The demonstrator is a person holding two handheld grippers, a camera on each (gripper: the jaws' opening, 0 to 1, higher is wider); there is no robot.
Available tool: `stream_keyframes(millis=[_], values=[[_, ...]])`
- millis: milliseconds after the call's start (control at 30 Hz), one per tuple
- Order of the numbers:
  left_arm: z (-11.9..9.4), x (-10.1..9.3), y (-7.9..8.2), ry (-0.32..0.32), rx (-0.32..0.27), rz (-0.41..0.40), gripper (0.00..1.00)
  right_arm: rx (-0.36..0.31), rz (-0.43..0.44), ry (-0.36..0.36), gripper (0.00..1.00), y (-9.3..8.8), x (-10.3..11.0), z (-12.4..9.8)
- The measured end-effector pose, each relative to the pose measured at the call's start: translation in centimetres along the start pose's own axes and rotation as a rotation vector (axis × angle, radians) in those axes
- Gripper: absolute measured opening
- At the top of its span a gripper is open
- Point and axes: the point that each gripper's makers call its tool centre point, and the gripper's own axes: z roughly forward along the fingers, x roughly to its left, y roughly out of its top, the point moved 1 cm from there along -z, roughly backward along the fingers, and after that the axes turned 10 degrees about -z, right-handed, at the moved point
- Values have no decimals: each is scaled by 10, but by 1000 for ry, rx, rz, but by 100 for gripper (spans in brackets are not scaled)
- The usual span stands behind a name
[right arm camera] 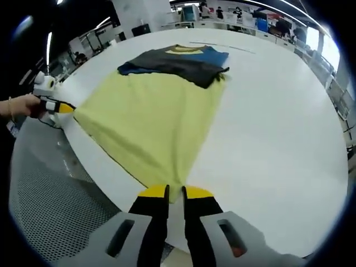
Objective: Fold the garment on the visible template until the final outline fits inside the template.
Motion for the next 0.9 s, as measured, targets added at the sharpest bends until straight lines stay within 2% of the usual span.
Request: stream_keyframes(millis=[267, 300, 667, 767, 900], values=[[-1, 4, 2, 23, -2, -17, 4, -4, 2, -8, 7, 0, -2, 0], [0, 6, 0, 29, 17, -9, 1, -3, 1, -8, 7, 0, -2, 0], [4, 5, 1, 27, 18, 22, 0, -2, 14, -10, 5, 1, -1, -1], [6, 4, 1, 11, 9, 86, 0, -6, 17, -8, 3, 2, -1, -1], [6, 5, 0, 17, 7, 76, 0, -11, 27, -5, 3, 2, 0, -3]])
